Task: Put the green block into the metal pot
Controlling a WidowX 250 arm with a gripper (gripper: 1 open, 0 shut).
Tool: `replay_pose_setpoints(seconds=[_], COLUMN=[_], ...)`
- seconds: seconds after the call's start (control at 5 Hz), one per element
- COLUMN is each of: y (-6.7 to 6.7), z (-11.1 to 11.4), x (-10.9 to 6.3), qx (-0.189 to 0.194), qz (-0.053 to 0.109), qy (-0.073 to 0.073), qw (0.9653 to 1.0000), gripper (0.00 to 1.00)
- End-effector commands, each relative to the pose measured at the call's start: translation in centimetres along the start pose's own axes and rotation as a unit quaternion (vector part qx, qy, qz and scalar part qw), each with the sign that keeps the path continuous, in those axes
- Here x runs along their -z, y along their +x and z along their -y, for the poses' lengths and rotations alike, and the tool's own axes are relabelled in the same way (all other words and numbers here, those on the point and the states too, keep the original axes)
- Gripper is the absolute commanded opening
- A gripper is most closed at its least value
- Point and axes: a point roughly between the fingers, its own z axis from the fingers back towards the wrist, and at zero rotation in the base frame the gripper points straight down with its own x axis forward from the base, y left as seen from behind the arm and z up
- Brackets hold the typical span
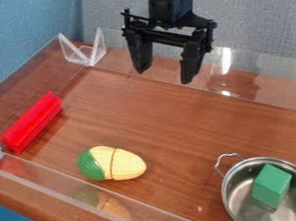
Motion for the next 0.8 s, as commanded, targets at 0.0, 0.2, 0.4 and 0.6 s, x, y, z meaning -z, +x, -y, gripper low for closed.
replay_pose_setpoints(seconds=[0.0,0.2,0.4,0.6], y=[-0.1,-0.2,-0.3,-0.8], z=[-0.1,-0.3,-0.4,-1.3], x=[0.7,1.3,2.0,2.6], qx=[-0.006,-0.018,-0.024,-0.058], qz=[-0.008,-0.016,-0.024,-0.029], qy=[-0.001,-0.003,-0.005,-0.012], qw=[0.9999,0.9997,0.9994,0.9978], gripper=[1.0,1.0,1.0,1.0])
